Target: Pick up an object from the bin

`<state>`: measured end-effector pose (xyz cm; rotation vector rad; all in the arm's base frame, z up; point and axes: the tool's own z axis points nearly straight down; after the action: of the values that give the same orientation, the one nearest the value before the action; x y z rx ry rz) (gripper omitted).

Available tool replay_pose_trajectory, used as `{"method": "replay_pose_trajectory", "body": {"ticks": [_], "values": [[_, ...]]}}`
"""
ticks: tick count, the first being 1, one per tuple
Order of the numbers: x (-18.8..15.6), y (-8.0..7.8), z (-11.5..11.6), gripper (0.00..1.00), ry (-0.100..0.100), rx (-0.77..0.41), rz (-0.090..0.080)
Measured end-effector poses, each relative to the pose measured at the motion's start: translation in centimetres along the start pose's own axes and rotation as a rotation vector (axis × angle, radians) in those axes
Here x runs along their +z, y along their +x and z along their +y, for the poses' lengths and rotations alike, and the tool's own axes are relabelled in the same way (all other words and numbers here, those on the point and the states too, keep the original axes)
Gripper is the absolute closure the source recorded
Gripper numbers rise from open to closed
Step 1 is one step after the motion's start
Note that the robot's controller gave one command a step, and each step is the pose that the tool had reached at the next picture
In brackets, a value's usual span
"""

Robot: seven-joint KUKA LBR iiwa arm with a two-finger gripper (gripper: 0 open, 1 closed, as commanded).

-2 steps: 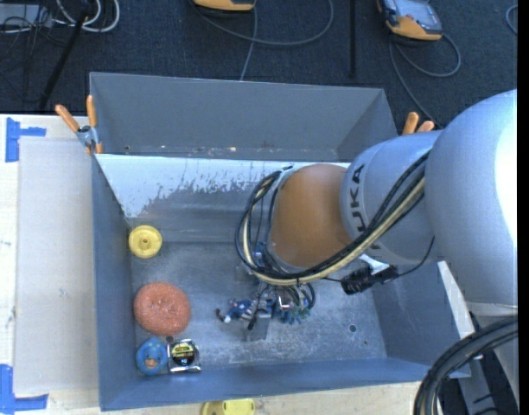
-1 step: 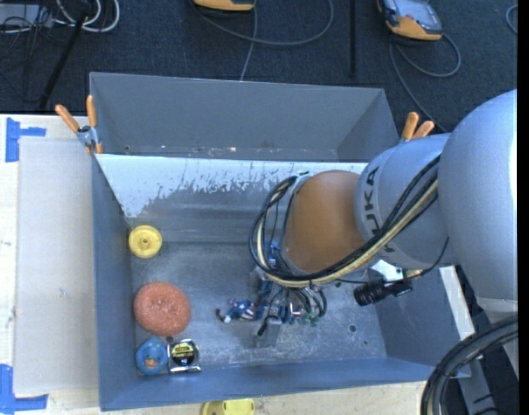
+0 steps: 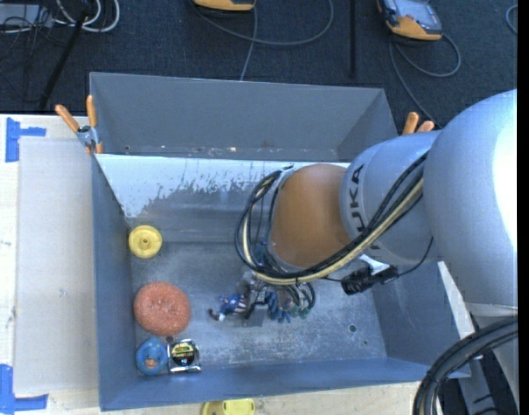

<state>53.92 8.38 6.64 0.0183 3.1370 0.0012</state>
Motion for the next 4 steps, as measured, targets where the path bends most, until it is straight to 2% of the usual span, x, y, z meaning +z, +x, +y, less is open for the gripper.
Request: {"method": "replay_pose_trajectory", "body": {"ticks": [2, 3, 4], "values": [[-0.3, 0.1, 0.0, 1.0, 0.0, 0.001, 0.003], [-2.3, 0.4, -0.1, 1.0, 0.002, 0.002, 0.013], [-4.4, 0.1, 0.0, 1.0, 0.0, 0.003, 0.005]]}}
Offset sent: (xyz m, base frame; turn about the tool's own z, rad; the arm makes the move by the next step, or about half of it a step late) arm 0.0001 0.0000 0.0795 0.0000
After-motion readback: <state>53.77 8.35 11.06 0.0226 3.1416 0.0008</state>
